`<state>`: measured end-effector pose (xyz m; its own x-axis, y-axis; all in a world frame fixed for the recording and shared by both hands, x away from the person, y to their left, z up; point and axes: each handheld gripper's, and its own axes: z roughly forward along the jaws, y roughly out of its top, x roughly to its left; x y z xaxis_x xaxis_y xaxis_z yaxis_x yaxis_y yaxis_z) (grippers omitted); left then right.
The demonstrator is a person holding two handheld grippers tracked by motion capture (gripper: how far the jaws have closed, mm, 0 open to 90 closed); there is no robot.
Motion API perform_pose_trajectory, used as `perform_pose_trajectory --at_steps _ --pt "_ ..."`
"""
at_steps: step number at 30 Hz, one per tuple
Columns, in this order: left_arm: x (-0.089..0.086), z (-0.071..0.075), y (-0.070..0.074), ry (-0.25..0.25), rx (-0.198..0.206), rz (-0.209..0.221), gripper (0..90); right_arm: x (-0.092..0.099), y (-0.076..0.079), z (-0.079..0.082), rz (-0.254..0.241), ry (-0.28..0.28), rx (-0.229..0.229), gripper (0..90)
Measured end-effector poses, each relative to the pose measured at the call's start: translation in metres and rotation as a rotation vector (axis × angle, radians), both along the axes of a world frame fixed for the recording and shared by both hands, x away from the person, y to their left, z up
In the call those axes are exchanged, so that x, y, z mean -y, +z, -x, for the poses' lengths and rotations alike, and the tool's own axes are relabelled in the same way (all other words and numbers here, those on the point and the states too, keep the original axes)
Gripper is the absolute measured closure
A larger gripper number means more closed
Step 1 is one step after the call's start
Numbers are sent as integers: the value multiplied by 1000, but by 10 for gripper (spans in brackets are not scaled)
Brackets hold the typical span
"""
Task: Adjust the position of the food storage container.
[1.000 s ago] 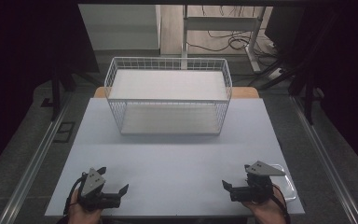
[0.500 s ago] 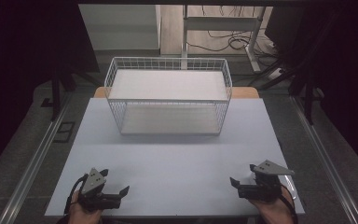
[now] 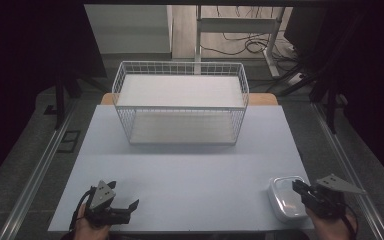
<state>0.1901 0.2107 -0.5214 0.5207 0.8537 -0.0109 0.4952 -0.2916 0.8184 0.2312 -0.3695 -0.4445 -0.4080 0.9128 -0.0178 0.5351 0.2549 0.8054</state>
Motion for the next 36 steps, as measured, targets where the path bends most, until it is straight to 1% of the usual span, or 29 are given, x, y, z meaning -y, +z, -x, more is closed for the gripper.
perform_pose_trajectory --at_steps 1,2,4,8,9,10,11,12,14,16,19,21,24,26,27,28,30,32,33,34,35,36 --pt "0 0 0 1 -1 0 29 9 0 3 -8 -13 4 884" --pt "0 0 0 1 -2 1 29 9 0 3 -8 -13 4 884" --pt "0 0 0 1 -2 3 27 17 0 5 -11 -46 -4 889" --pt "-1 0 0 2 -2 10 26 30 1 10 -5 -111 0 889" --pt "-1 0 0 2 -3 10 26 36 0 11 -2 -136 -3 889" --pt "-1 0 0 2 -5 10 26 36 0 11 -2 -136 -3 889" --pt "-1 0 0 3 -5 10 25 41 -2 12 8 -164 -6 889" --pt "-1 -1 0 3 -7 9 25 41 -2 12 8 -164 -6 889" --pt "-1 -1 -1 4 -9 9 25 45 -6 11 4 -178 -27 889" --pt "-1 -1 0 4 -10 9 25 47 -10 10 20 -203 -54 889" --pt "-1 -1 -1 5 -12 9 25 49 -17 6 32 -217 -93 889" --pt "-1 -1 -1 5 -16 6 25 45 -22 3 32 -198 -105 890" --pt "-1 -1 -1 2 -19 6 25 42 -21 1 36 -191 -104 890" --pt "-1 -2 -1 2 -21 8 25 37 -23 -1 22 -171 -105 890" --pt "-1 -2 -1 1 -21 9 25 31 -24 -3 18 -148 -106 890" --pt "-1 -2 -1 0 -22 11 25 31 -24 -3 18 -148 -106 890" --pt "-1 -2 -2 -1 -25 12 25 23 -25 -6 8 -117 -109 890" --pt "-1 -2 -2 -1 -27 14 25 12 -27 -9 -5 -73 -114 890" --pt "-1 -2 -2 -2 -28 14 25 2 -29 -12 -24 -22 -117 890" --pt "-1 -2 -2 -2 -28 14 25 2 -29 -12 -24 -22 -117 890" --pt "-1 -2 -2 -1 -28 15 25 -3 -29 -12 -30 -1 -120 889" --pt "-1 -2 -2 -1 -28 15 25 -5 -29 -12 -23 6 -120 889"
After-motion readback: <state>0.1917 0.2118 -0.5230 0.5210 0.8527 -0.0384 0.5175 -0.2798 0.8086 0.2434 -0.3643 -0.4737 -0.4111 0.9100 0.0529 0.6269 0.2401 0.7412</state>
